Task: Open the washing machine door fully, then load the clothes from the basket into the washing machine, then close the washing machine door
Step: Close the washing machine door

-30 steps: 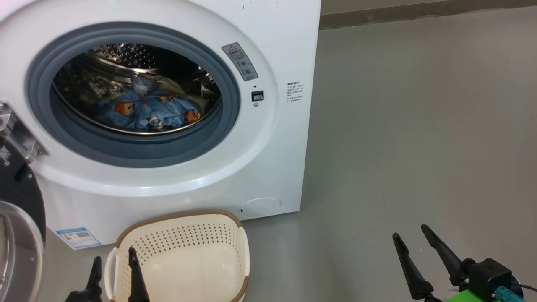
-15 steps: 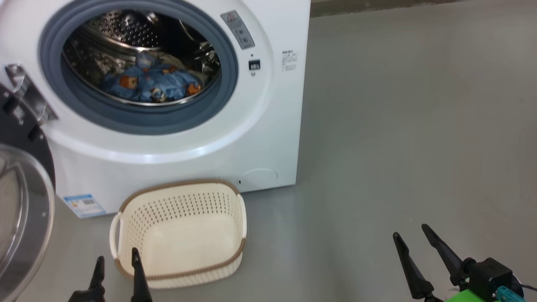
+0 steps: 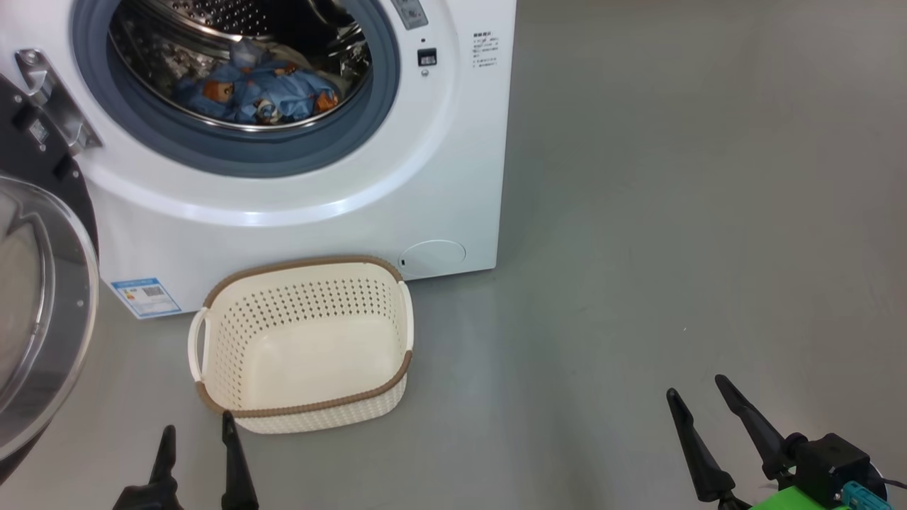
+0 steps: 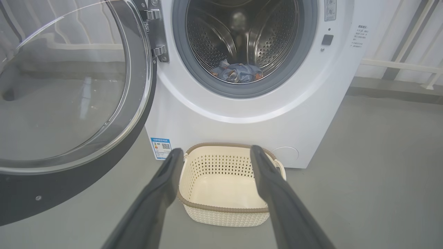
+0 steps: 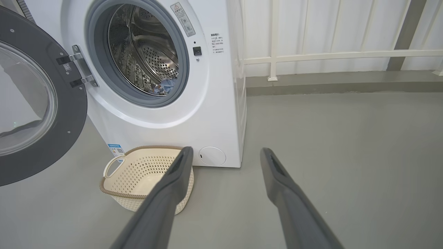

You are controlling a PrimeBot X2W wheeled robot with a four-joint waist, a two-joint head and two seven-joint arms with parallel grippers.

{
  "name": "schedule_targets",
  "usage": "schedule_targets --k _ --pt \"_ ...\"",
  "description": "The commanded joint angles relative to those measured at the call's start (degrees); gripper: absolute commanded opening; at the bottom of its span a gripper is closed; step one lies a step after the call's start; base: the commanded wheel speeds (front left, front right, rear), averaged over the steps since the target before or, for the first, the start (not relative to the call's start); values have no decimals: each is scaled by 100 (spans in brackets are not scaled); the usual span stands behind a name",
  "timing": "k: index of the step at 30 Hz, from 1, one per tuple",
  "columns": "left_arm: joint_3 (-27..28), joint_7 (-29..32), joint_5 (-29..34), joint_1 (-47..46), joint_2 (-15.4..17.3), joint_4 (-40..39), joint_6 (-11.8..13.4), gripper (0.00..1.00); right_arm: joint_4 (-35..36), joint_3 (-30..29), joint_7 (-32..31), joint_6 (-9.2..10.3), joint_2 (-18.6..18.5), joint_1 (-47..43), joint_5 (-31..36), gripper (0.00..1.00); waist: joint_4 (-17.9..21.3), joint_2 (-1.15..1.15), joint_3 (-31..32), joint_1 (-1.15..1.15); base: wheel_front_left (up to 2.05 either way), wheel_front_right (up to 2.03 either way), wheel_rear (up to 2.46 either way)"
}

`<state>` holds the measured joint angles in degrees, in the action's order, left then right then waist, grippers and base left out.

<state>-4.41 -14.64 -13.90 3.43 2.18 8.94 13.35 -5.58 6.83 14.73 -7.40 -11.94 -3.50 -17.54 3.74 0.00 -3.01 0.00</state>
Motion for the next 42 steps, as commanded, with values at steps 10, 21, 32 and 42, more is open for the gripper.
schedule_targets --k 10,21,32,42 --pt "150 -36 84 -349 70 -211 31 100 167 65 27 -9 -65 252 -6 100 -68 0 -144 0 0 0 0" --pt "115 -36 60 -331 70 -286 44 100 179 103 27 -9 -170 287 26 100 -465 0 -69 0 0 0 0" --pt "122 -36 34 -221 70 -323 29 100 169 271 27 -9 -345 336 73 100 -1098 0 102 0 0 0 0" --pt "129 -36 3 -153 70 -423 37 100 184 367 27 -9 -440 386 98 100 -1770 0 140 0 0 0 0"
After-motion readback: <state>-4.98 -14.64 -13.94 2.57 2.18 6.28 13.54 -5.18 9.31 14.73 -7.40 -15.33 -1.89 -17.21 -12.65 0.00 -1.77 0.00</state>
